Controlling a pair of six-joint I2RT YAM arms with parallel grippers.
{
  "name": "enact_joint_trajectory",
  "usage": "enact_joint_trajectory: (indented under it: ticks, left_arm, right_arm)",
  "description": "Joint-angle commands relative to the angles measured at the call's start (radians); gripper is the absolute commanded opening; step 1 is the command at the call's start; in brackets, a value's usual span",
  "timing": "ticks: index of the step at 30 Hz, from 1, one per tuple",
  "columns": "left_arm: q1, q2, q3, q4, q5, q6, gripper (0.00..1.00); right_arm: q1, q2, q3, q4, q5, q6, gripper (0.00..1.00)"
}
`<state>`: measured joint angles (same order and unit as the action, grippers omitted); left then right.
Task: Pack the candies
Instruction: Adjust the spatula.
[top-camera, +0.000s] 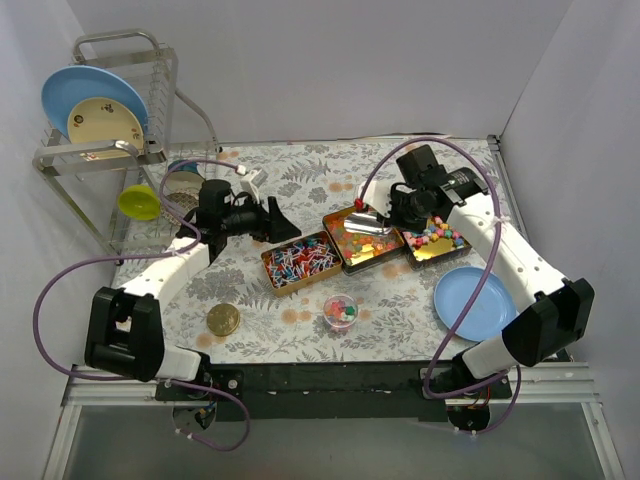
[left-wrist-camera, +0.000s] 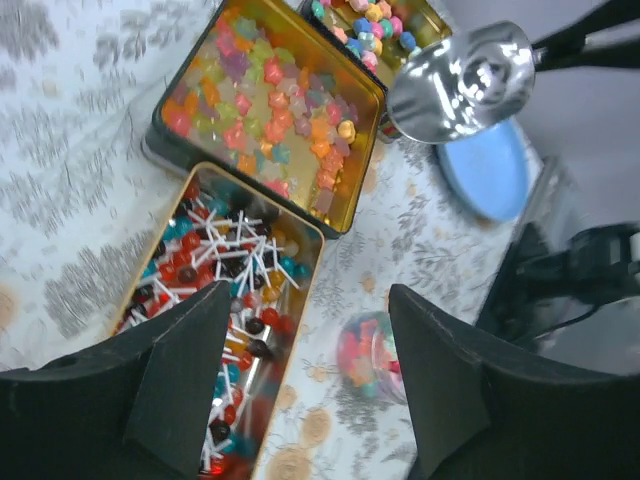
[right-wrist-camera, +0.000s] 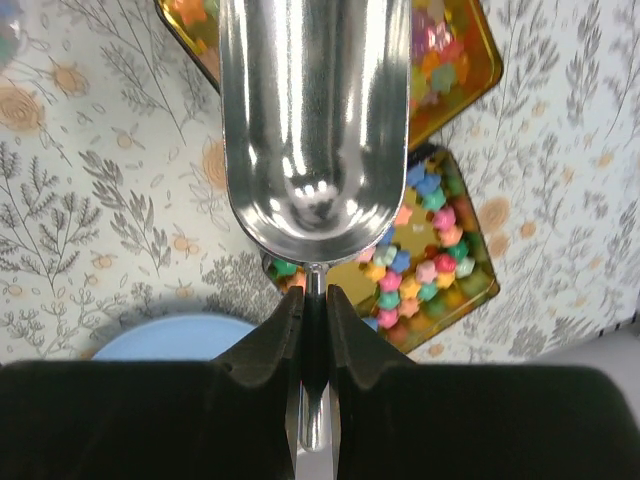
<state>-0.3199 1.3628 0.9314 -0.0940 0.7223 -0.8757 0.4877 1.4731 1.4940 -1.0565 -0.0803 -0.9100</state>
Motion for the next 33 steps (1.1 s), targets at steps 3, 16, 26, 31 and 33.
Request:
enact_joint_trajectory:
  ticks: [3,16,26,31,33]
  left_arm:
    - [0.077,0.059,-0.094,0.257,0.253,-0.347,0.64]
    - [0.079,0.148,-0.057,0.321,0.281,-0.439,0.62]
    - [0.077,0.180,-0.059,0.335,0.295,-0.425,0.46]
    - [0.077,0.193,-0.066,0.372,0.321,-0.445,0.24]
    - [0.078,0.197,-0.081,0.404,0.339,-0.459,0.12]
  right_arm:
    - [0.110,0.009,0.037,0.101,-0.096,-0.041,0.01]
    - [0.210,0.076,0.071,0.136,-0.092,-0.007,0.01]
    - [0.252,0.141,0.152,0.145,-0.096,0.013,0.01]
    - [0.261,0.150,0.155,0.139,-0.119,0.010,0.01]
    - [0.261,0.150,0.153,0.135,-0.131,0.010,0.01]
